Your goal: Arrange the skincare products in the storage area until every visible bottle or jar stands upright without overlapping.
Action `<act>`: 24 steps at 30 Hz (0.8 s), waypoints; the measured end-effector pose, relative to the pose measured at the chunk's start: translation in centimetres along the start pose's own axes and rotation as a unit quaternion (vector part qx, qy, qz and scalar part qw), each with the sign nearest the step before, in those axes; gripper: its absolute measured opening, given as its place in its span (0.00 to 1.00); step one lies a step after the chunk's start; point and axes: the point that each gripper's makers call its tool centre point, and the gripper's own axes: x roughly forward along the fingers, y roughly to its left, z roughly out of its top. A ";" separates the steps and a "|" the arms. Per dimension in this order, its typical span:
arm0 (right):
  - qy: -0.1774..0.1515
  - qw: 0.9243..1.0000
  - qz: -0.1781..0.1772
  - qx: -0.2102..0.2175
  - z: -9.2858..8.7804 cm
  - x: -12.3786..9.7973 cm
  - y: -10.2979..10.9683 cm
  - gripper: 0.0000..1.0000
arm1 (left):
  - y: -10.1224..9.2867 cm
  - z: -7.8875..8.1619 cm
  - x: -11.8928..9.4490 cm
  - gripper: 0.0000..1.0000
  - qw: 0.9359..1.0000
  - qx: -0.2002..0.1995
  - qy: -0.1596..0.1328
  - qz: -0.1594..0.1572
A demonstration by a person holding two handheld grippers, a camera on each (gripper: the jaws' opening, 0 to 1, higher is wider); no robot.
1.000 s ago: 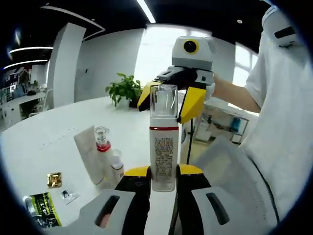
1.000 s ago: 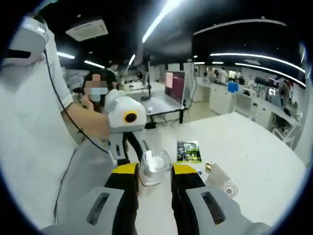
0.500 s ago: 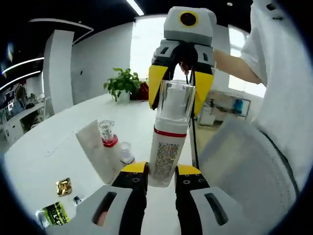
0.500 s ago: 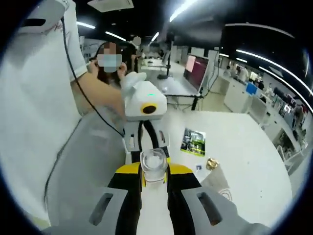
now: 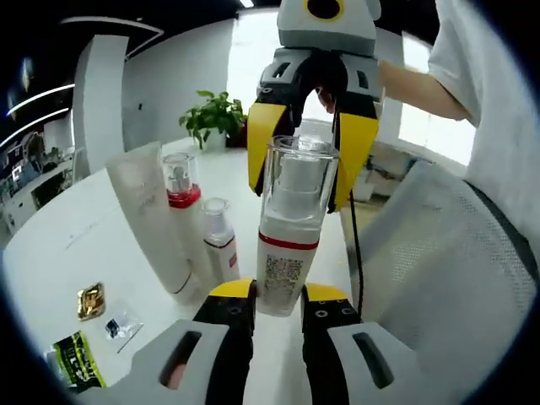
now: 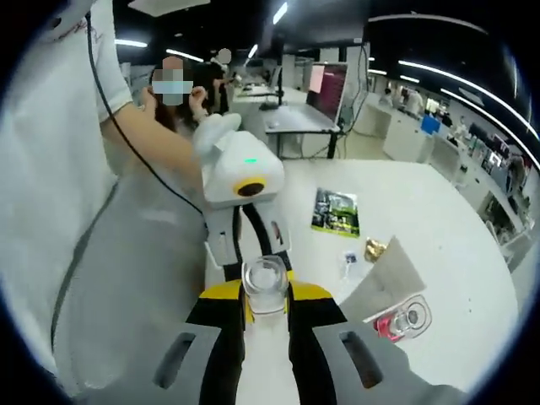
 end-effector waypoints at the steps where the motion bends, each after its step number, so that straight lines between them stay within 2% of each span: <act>1: 0.004 1.000 0.000 0.003 -0.4 0.3 -0.1 0.18 | 0.2 -0.3 0.2 0.18 1.000 -0.001 0.001 0.000; 10: 0.024 0.999 -0.014 0.019 -2.2 1.6 -1.3 0.18 | 1.2 -1.7 1.3 0.18 1.000 -0.010 0.009 0.006; 19: 0.041 0.999 -0.021 0.025 -3.2 2.5 -2.0 0.18 | 1.9 -2.5 2.0 0.18 1.000 0.004 0.014 0.010; 24: 0.058 0.998 -0.028 0.022 -3.9 3.0 -2.2 0.18 | 2.3 -3.0 2.4 0.18 0.999 0.031 0.020 0.009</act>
